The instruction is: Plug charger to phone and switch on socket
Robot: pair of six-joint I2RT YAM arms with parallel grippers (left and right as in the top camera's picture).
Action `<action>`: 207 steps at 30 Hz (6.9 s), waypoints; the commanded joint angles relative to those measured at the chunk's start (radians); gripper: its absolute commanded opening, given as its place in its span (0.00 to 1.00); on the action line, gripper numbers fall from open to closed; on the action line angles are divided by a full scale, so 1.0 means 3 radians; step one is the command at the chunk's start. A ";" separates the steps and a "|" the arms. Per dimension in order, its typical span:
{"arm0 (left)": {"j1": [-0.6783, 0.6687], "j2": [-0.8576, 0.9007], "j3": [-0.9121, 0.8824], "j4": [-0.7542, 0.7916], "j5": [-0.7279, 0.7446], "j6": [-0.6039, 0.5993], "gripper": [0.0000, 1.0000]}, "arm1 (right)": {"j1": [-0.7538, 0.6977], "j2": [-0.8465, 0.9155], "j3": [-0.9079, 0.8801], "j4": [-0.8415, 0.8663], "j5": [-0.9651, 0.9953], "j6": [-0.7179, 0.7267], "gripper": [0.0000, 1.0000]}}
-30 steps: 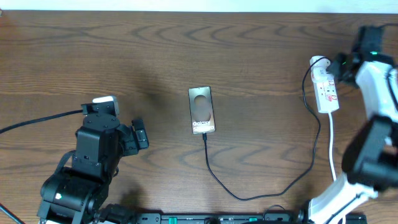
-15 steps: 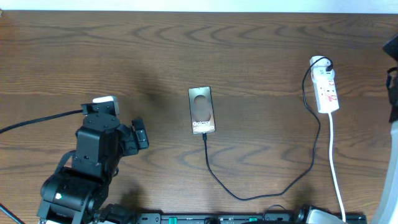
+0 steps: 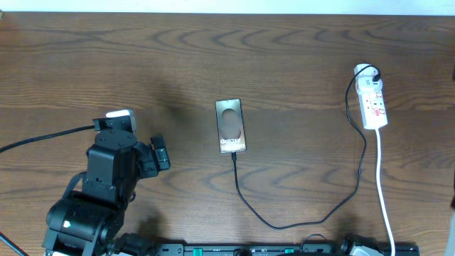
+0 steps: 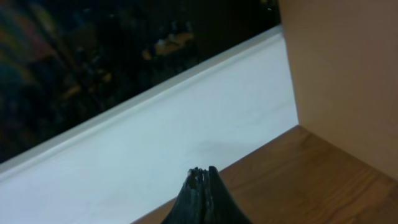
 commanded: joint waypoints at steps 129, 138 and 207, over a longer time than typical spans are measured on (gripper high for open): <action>0.0017 0.0001 -0.0009 0.0000 -0.0056 0.0020 0.98 | 0.0895 -0.3501 -0.5170 0.2848 -0.0523 -0.1242 0.99; 0.0017 0.0001 -0.0009 0.0000 -0.0055 0.0019 0.98 | 0.0895 -0.3501 -0.5170 0.2609 -0.0526 -0.1698 0.99; 0.0017 0.0001 -0.0009 0.0000 -0.0056 0.0019 0.98 | 0.1017 -0.3502 -0.5172 0.1662 -0.0365 -0.1985 0.99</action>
